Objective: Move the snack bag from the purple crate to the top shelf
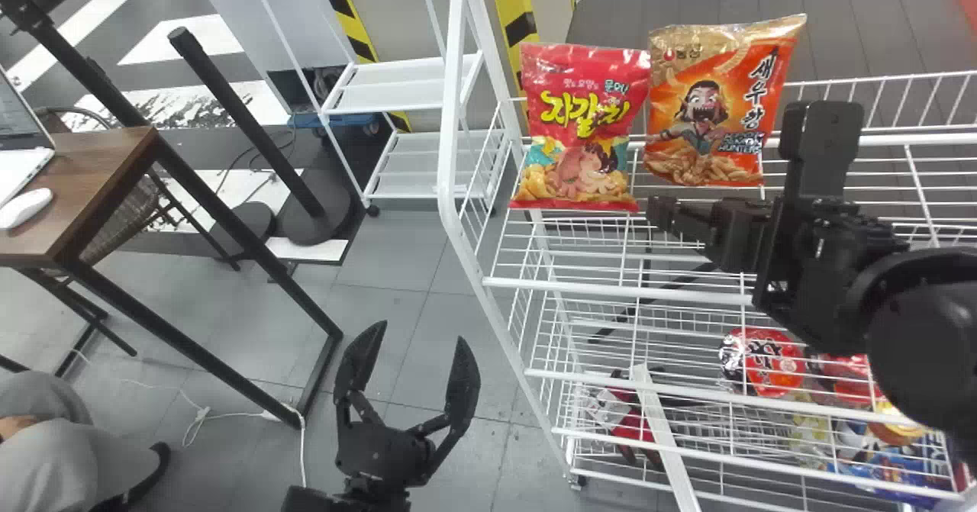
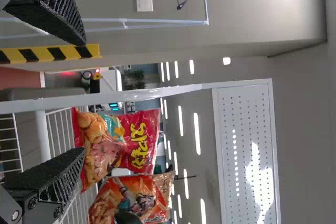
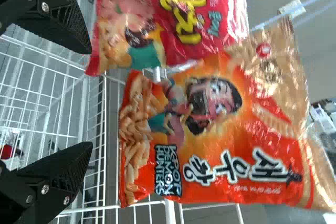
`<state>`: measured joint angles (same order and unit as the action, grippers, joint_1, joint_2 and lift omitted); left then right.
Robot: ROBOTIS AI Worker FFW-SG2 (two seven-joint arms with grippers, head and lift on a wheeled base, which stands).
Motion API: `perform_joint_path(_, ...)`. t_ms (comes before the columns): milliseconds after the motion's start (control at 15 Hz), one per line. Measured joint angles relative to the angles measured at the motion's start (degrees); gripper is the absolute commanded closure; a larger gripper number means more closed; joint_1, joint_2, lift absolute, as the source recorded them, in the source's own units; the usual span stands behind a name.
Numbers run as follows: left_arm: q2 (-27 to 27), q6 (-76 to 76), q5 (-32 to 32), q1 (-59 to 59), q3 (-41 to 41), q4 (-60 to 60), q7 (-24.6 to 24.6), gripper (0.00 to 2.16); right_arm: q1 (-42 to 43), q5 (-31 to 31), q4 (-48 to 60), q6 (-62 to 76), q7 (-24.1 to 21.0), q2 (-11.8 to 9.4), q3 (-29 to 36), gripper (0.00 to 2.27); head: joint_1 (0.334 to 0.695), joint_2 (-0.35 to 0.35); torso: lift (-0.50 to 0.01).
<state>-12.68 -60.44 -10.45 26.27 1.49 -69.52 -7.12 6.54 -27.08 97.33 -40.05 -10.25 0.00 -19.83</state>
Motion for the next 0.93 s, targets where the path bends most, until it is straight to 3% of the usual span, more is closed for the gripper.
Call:
perform_joint_path(333,-0.1,-0.1,0.0,0.0,0.0,-0.1,0.1,0.10,-13.4,15.5,13.2,5.0,-0.8,0.0,0.1,0.18,0.695,0.350,0.009)
perform_joint_path(600,-0.1,-0.1,0.0,0.4,0.0,-0.5,0.4,0.10,-23.3,18.6,16.3,16.8,-0.8,-2.1,5.0,0.17,0.695,0.275,0.009)
perform_joint_path(933,-0.1,0.6,0.0,1.7,0.3,-2.4,0.5,0.10,-31.5,20.2,14.9,36.1,5.7,-4.7,13.2,0.17,0.695,0.191,0.009)
